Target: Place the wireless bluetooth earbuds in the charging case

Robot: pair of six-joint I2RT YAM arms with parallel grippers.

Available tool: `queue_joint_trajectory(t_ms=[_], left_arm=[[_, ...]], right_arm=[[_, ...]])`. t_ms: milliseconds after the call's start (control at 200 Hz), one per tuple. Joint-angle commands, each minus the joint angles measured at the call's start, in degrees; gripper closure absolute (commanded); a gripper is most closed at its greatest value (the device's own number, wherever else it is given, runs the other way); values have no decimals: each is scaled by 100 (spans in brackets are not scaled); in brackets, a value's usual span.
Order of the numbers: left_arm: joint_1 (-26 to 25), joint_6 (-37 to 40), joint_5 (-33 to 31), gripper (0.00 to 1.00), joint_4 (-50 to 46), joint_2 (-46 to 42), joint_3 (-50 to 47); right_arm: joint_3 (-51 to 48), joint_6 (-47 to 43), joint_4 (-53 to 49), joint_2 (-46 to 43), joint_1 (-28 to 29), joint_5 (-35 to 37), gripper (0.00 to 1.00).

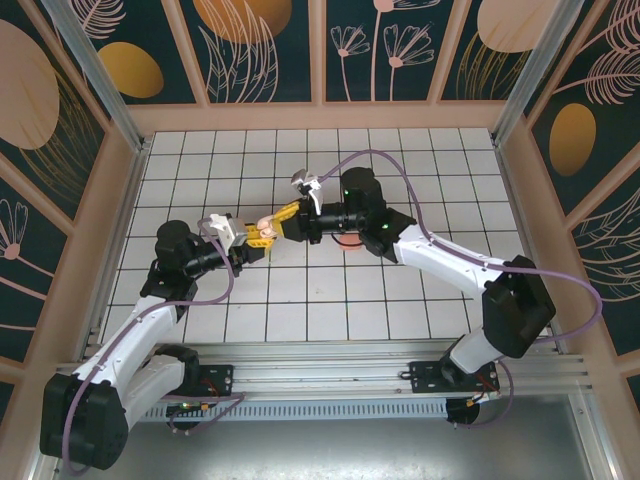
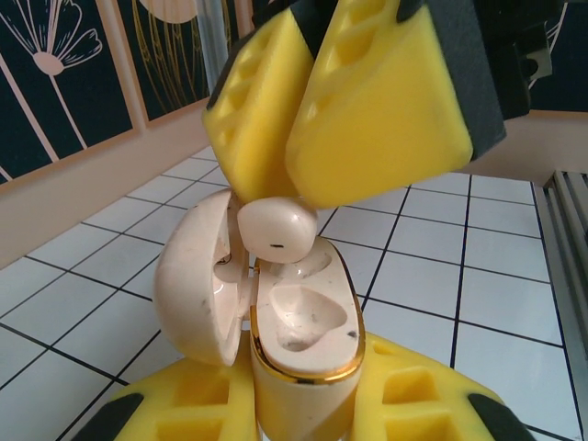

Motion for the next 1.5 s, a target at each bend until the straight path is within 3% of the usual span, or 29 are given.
queue_joint_trajectory(t_ms=[0,556,1046,1371,1496], left_arm=[[-20,65,160,87,68,-28,140],[-19,222,201,87,-179,-21,216],[-25,272,210,87,-265,8,268],[-32,470,-29,87,-449,56,229],[-30,488,-81,87,-468,102,224]], right_arm=[[254,-241,-270,110,12,-101,76],[426,-590,-879,168,-200,-362,86],[609,-861,-1428,235,-213,-331,86],[593,-837,-1412,-112,-208,-95,70],[631,-793,-1508,-257,-122,401,67]])
